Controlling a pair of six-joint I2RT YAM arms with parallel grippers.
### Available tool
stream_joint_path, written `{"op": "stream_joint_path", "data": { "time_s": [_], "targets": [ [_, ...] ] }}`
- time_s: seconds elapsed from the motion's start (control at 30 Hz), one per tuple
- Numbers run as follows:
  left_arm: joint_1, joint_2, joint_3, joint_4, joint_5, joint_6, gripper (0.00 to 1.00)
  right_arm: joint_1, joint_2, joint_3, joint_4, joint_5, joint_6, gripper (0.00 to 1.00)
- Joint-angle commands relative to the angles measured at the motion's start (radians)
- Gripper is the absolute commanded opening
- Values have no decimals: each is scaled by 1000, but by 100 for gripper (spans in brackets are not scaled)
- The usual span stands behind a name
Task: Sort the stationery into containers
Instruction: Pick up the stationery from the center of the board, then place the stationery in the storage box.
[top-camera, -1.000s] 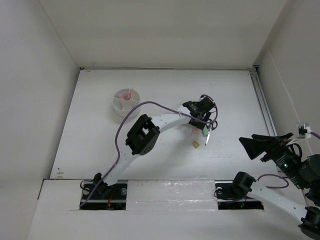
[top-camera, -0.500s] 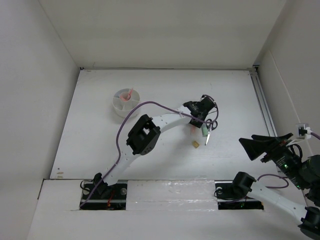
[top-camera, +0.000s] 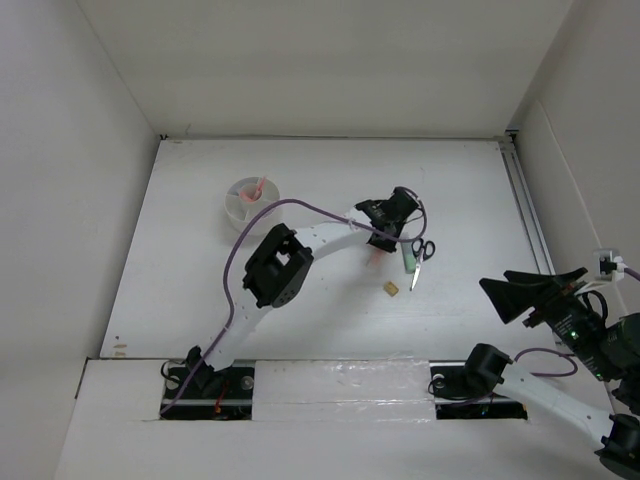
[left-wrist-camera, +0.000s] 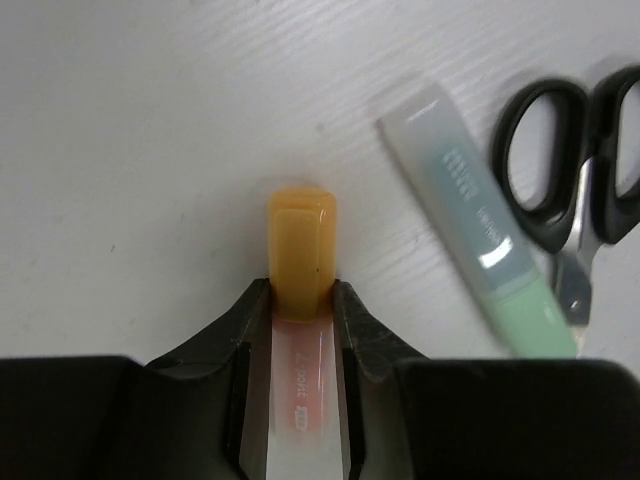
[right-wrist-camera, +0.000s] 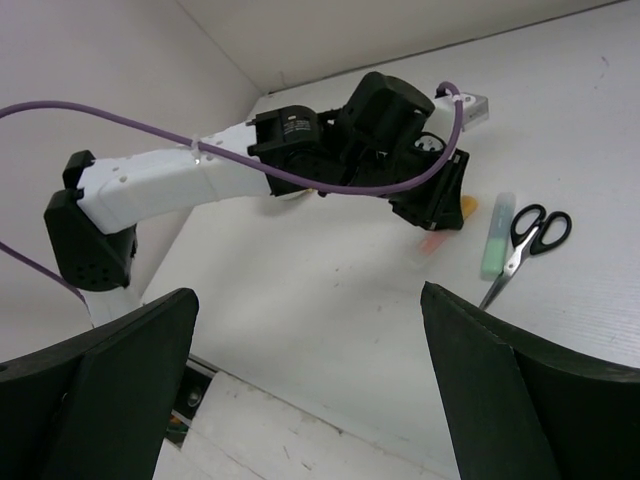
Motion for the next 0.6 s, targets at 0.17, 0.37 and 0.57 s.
{"op": "stream_joint_path", "data": {
  "time_s": [0.17,0.37,0.57],
  "targets": [
    [87,-466,-235,209,-182,-18,0,10,11,-8,56,-39,-34,99],
    [239,-790,-405,430,-268,-54,0,10,12,-8,65,-39,-44,99],
    [308,-1020,-620,547,-613,-178,0,10,12,-8,65,-48,-44,99]
  ]
}}
